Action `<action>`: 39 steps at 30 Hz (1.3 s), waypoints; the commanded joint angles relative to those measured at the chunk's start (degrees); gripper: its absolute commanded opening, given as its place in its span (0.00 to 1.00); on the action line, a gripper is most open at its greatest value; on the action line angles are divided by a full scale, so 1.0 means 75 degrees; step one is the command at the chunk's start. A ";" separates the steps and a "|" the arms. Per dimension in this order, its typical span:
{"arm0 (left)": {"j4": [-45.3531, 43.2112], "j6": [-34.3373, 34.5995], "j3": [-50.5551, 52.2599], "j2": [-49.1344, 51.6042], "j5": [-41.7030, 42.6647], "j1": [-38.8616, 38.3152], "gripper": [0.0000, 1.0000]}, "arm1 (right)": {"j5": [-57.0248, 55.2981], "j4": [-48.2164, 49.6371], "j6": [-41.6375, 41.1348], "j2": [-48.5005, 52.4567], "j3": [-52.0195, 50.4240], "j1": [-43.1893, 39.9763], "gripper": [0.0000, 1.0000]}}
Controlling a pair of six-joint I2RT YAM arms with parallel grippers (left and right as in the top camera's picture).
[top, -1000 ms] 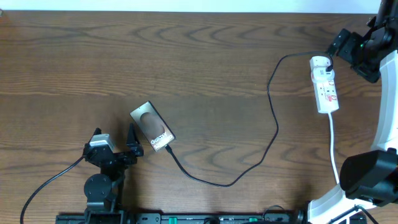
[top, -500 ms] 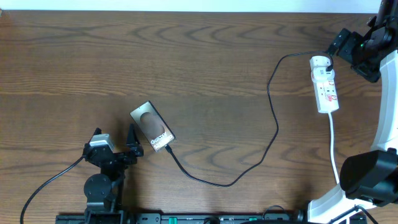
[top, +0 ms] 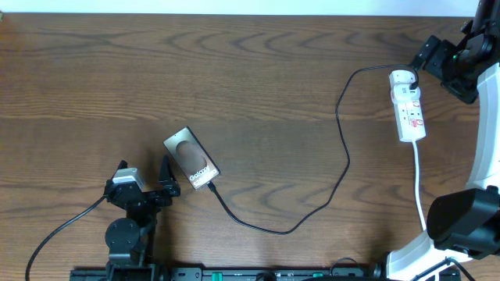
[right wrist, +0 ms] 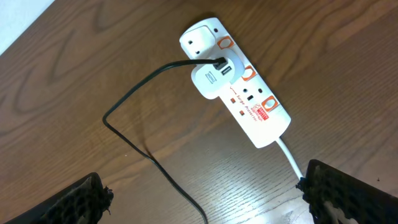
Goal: Plug charger to phone and switch on socket
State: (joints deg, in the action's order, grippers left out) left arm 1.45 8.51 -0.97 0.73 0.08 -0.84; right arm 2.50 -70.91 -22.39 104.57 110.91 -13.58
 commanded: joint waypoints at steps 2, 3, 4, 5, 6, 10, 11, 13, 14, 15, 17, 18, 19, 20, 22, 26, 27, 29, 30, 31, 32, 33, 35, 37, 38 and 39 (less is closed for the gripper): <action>0.0367 -0.0134 0.0093 -0.0067 -0.0093 0.0038 0.93 | -0.0119 -0.0006 -0.0099 -0.0006 -0.0006 0.0023 0.99; 0.0367 -0.0134 0.0093 -0.0067 -0.0093 0.0038 0.93 | -0.0119 -0.0009 -0.0099 -0.0029 -0.0006 0.0026 0.99; 0.0367 -0.0134 0.0093 -0.0067 -0.0093 0.0038 0.93 | -0.0125 -0.0006 -0.0096 -0.0073 -0.0006 0.0038 0.99; 0.0367 -0.0134 0.0093 -0.0067 -0.0093 0.0038 0.93 | -0.0277 0.0070 -0.0099 -0.0131 -0.0006 0.0044 0.99; 0.0367 -0.0134 0.0093 -0.0067 -0.0093 0.0038 0.93 | -0.0405 0.0181 -0.0105 -0.0219 -0.0006 0.0058 0.99; 0.0367 -0.0134 0.0093 -0.0067 -0.0093 0.0038 0.93 | -0.0402 0.0437 -0.0568 -0.0737 -0.0047 0.0376 0.99; 0.0367 -0.0134 0.0093 -0.0067 -0.0093 0.0038 0.93 | -0.0405 0.0627 -0.0653 -0.0871 -0.0114 0.0513 0.99; 0.0367 -0.0134 0.0093 -0.0067 -0.0093 0.0038 0.93 | -0.0519 0.1186 -0.0638 -0.1204 -0.0402 0.0848 0.99; 0.0367 -0.0134 0.0093 -0.0067 -0.0093 0.0038 0.93 | -0.0659 0.1515 -0.0638 -0.1396 -0.0638 0.1014 0.99; 0.0367 -0.0134 0.0093 -0.0067 -0.0093 0.0038 0.93 | -0.0831 0.1877 -0.0638 -0.1606 -0.0933 0.1186 0.99; 0.0367 -0.0134 0.0093 -0.0067 -0.0093 0.0038 0.93 | -0.1288 0.2885 -0.0638 -0.2174 -0.1833 0.1617 0.99; 0.0367 -0.0134 0.0093 -0.0067 -0.0093 0.0038 0.93 | -0.1480 0.3407 -0.0638 -0.2445 -0.2302 0.1818 0.99; 0.0367 -0.0134 0.0093 -0.0067 -0.0093 0.0038 0.93 | -0.1652 0.4028 -0.0635 -0.2728 -0.2859 0.2025 0.99; 0.0367 -0.0134 0.0093 -0.0067 -0.0093 0.0038 0.93 | -0.1781 0.4709 -0.0635 -0.3031 -0.3453 0.2218 0.99; 0.0367 -0.0134 0.0093 -0.0067 -0.0093 0.0038 0.93 | -0.1915 0.6158 -0.0635 -0.3628 -0.4747 0.2515 0.99; 0.0367 -0.0134 0.0093 -0.0067 -0.0093 0.0038 0.93 | -0.1891 0.9224 -0.0638 -0.4832 -0.7545 0.2774 0.99; 0.0367 -0.0134 0.0093 -0.0067 -0.0093 0.0038 0.93 | -0.1883 1.0019 -0.0638 -0.5155 -0.8309 0.2777 0.99; 0.0367 -0.0134 0.0093 -0.0067 -0.0093 0.0038 0.93 | -0.1862 1.1497 -0.0638 -0.5840 -0.9812 0.2774 0.99; 0.0367 -0.0131 0.0093 -0.0067 -0.0093 0.0038 0.93 | -0.1880 1.2056 -0.0635 -0.6126 -1.0413 0.2771 0.99; 0.0367 -0.0134 0.0093 -0.0067 -0.0093 0.0038 0.93 | -0.1926 1.2598 -0.0635 -0.6426 -1.1007 0.2766 0.99; 0.0367 -0.0134 0.0093 -0.0067 -0.0093 0.0038 0.93 | -0.1999 1.3155 -0.0627 -0.6770 -1.1645 0.2760 0.99; 0.0367 -0.0134 0.0093 -0.0067 -0.0093 0.0038 0.94 | -0.2069 1.3677 -0.0530 -0.7140 -1.2289 0.2760 0.99; 0.0367 -0.0134 0.0093 -0.0067 -0.0093 0.0038 0.93 | -0.2069 1.4463 -0.0201 -0.7781 -1.3251 0.2760 0.99; 0.0367 -0.0134 0.0093 -0.0067 -0.0093 0.0038 0.93 | -0.2063 1.5154 0.0306 -0.8536 -1.4187 0.2760 0.99; 0.0367 -0.0134 0.0093 -0.0067 -0.0093 0.0038 0.93 | -0.2063 1.5384 0.0530 -0.8909 -1.4586 0.2760 0.99; 0.0367 -0.0134 0.0093 -0.0067 -0.0093 0.0038 0.93 | -0.2095 1.5309 0.0673 -0.9194 -1.4799 0.2754 0.99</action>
State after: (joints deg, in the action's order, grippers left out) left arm 1.78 8.51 -1.23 0.62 0.10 -0.84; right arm -11.88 43.05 -23.00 40.64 4.67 7.01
